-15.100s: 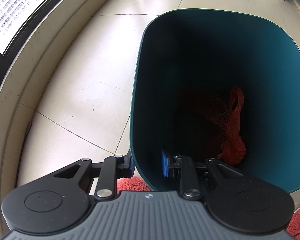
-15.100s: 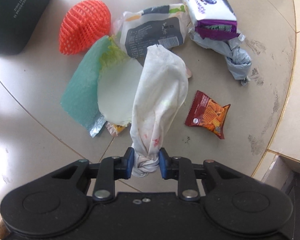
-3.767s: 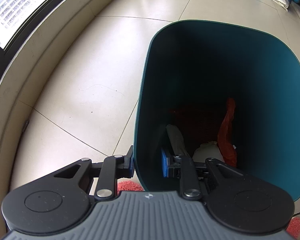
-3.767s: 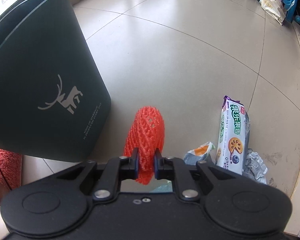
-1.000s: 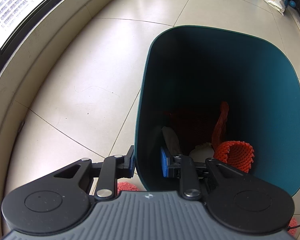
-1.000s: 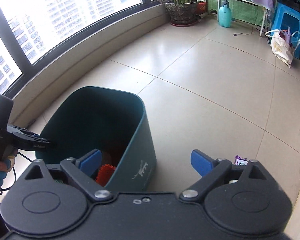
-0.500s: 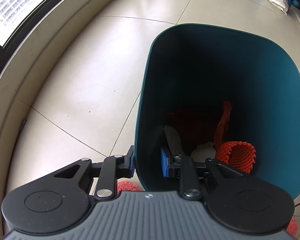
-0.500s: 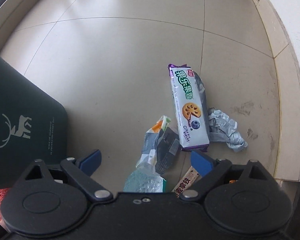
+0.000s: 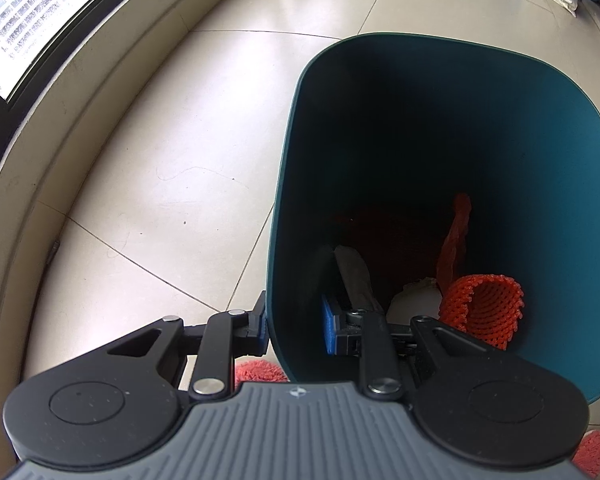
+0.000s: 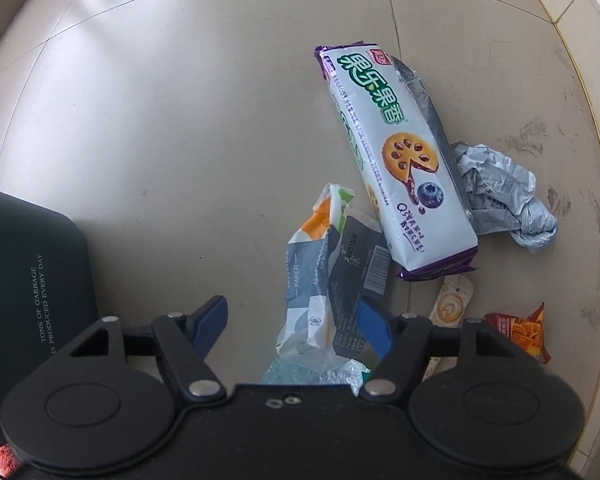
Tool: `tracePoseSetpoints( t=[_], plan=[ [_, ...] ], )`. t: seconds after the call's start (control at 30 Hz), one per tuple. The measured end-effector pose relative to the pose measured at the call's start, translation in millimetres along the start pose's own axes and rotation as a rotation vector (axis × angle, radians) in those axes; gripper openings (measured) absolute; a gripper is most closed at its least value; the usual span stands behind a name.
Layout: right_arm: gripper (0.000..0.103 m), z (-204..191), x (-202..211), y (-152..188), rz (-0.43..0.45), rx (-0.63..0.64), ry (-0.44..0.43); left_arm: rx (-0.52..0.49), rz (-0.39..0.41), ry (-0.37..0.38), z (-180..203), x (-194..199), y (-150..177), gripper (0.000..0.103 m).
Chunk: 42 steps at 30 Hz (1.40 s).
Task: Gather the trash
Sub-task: 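Grasp the white-and-grey snack wrapper from the pile with the right gripper, then carry the snack wrapper into the green bin and open the right gripper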
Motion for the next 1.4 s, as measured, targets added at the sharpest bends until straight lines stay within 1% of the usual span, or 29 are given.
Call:
tracePoseSetpoints(
  t=[0.07, 0.1, 0.17, 0.2, 0.27, 0.37, 0.47, 0.6, 0.67, 0.77, 0.9, 1.13, 1.27, 1.4],
  plan=[
    [0.046, 2.2, -3.2, 0.4, -0.005, -0.003, 0.002, -0.002, -0.005, -0.002, 1.4, -1.1, 0.1, 0.024],
    [0.044, 2.8, -4.0, 0.9, -0.006, -0.004, 0.002, -0.003, -0.007, -0.002, 2.3, -1.4, -0.3, 0.024],
    [0.033, 5.5, -7.1, 2.0, -0.007, 0.003, 0.011, -0.006, -0.009, -0.002, 3.1, -1.9, -1.1, 0.024],
    [0.030, 6.7, -7.5, 2.2, -0.007, 0.008, 0.015, -0.006, -0.009, -0.003, 3.3, -1.9, -1.8, 0.024],
    [0.019, 7.9, -6.7, 3.8, -0.006, 0.013, 0.016, -0.006, -0.010, -0.002, 4.0, -1.4, -2.6, 0.024],
    [0.009, 10.5, -0.5, 6.2, -0.002, 0.026, 0.022, -0.004, -0.007, 0.000, 3.1, -0.2, -3.4, 0.024],
    [0.008, 10.1, 11.8, 3.9, 0.008, 0.048, 0.007, 0.000, -0.004, 0.005, 0.7, 0.1, -2.4, 0.024],
    [0.008, 5.4, 39.5, 4.9, 0.021, 0.105, -0.016, 0.000, -0.004, 0.010, -0.8, -0.5, -1.1, 0.024],
    [0.008, 0.3, 56.0, 5.3, 0.027, 0.153, -0.029, 0.006, -0.007, 0.018, -2.1, -0.7, -1.2, 0.024],
    [0.008, -15.3, 88.7, 7.0, 0.058, 0.237, -0.048, 0.012, -0.008, 0.028, -4.7, 0.3, -2.3, 0.024],
    [0.008, -38.3, 138.8, 7.3, 0.122, 0.277, -0.128, 0.010, -0.005, 0.030, -6.9, 1.5, -2.5, 0.024],
    [0.008, -97.3, 239.7, 5.5, 0.270, 0.341, -0.287, 0.010, 0.000, 0.033, -7.2, 2.3, -1.9, 0.024],
    [0.008, -125.1, 277.6, 5.2, 0.332, 0.371, -0.348, 0.013, 0.007, 0.035, -7.6, 3.8, -1.9, 0.024],
    [0.008, -154.8, 303.2, 5.9, 0.371, 0.422, -0.402, 0.017, 0.013, 0.042, -8.2, 6.0, -1.8, 0.024]
  ],
)
Point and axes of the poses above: each gripper's, at about its wrist camera, not at the fingertips, and x roughly against the way its jaws point, z to its right, y to its underside, the point moved 10 cm from there along -x, roughly the way its jaws point
